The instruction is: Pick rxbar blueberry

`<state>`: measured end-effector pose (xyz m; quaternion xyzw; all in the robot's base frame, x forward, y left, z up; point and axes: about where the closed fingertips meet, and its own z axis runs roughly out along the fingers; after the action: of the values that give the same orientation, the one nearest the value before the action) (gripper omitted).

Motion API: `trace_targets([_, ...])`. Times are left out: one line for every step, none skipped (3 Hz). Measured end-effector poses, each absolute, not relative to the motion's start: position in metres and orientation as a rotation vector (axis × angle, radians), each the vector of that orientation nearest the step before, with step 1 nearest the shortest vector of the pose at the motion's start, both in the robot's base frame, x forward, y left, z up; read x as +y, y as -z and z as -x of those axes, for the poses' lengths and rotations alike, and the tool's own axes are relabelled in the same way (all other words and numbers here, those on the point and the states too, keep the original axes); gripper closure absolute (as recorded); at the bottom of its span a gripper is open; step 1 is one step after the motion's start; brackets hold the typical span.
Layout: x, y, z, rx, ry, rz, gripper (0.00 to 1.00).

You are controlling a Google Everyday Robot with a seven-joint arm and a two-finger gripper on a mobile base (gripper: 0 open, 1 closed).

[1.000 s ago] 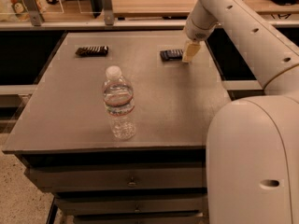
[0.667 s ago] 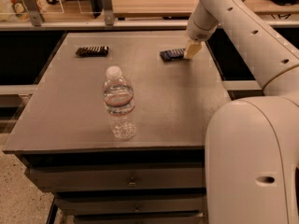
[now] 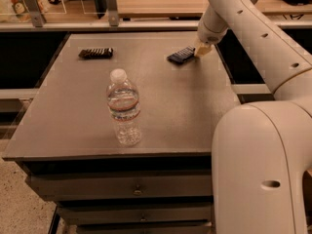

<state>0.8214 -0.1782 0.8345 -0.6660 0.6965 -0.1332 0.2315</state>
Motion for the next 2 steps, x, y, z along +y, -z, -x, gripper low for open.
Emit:
trace_targets([-0.1809,-0.8308,-0.8214,1.922,0.372,1.837,0.59])
trace_targets([-0.1865,-0.8228,-0.8206,1.942,0.381,1.849,0.70])
